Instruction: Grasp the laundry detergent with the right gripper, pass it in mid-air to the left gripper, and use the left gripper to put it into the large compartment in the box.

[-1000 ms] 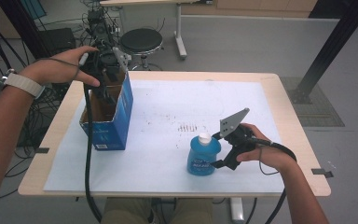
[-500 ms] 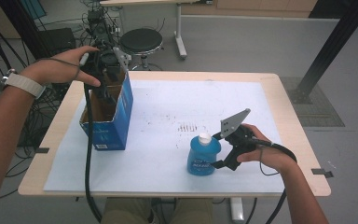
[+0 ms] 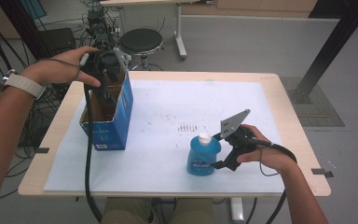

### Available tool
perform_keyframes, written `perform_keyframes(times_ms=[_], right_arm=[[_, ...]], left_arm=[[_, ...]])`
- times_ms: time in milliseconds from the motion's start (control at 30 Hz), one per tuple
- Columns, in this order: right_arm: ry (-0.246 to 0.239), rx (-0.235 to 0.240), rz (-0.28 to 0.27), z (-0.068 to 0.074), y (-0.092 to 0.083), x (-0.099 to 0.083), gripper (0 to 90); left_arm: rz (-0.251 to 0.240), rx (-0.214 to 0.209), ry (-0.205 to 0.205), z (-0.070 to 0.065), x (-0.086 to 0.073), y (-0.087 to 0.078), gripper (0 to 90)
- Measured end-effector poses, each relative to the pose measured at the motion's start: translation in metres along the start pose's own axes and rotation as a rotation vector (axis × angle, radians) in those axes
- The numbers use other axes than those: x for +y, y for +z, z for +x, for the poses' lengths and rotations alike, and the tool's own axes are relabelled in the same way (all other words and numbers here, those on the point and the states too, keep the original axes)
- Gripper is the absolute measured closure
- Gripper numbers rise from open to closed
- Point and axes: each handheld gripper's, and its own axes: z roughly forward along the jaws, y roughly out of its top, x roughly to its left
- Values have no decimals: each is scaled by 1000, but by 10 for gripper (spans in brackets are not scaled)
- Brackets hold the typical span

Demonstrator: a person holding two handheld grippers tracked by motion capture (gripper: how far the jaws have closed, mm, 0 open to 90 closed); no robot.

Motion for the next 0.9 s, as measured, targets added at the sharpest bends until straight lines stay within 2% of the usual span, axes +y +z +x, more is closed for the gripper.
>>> perform_keyframes(times_ms=[900], right_arm=[[0,-7,-5,0,-1,1,69]], left_arm=[[-1,0,1,0,0,0,113]])
